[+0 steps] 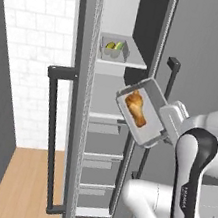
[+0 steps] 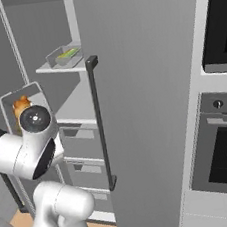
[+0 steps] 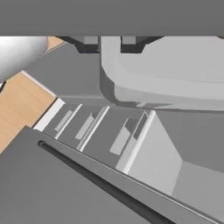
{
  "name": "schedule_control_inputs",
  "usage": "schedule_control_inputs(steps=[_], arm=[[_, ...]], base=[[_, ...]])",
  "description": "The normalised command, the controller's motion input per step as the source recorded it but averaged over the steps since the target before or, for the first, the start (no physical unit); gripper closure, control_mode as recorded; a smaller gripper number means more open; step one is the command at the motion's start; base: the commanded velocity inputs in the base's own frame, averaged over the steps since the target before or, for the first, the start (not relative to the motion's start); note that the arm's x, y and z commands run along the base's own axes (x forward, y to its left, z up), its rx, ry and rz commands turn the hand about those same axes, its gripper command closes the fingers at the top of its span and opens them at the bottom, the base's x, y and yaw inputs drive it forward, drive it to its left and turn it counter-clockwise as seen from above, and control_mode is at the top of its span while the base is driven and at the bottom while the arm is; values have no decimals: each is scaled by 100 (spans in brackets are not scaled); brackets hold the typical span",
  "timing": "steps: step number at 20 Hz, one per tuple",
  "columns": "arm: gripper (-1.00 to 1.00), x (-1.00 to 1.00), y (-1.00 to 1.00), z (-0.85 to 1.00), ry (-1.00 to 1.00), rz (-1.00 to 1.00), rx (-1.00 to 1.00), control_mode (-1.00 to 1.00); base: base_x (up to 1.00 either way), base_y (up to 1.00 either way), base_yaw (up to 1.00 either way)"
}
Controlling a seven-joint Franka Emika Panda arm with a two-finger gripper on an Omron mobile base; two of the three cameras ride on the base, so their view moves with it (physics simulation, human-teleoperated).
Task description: Take the meat container that has the chicken drumstick and place it on the second highest rack of the freezer. Then take the vegetable container that has the corn and cucumber and place it on the highest rack of the freezer.
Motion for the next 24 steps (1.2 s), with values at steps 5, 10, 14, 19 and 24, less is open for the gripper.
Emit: schedule_control_inputs(steps=[5,10,14,19,24], arm=[[100,69,1,-49,4,-5,0,-100],[100,80,0,-37,0,-4,0,-100],[100,74,7,-38,0,-7,0,-100],[100,62,23,-21,0,-15,0,-100],[100,41,26,0,0,-18,3,-100]], base=[[0,0,0],[0,0,0],[0,0,0],[0,0,0],[0,0,0]])
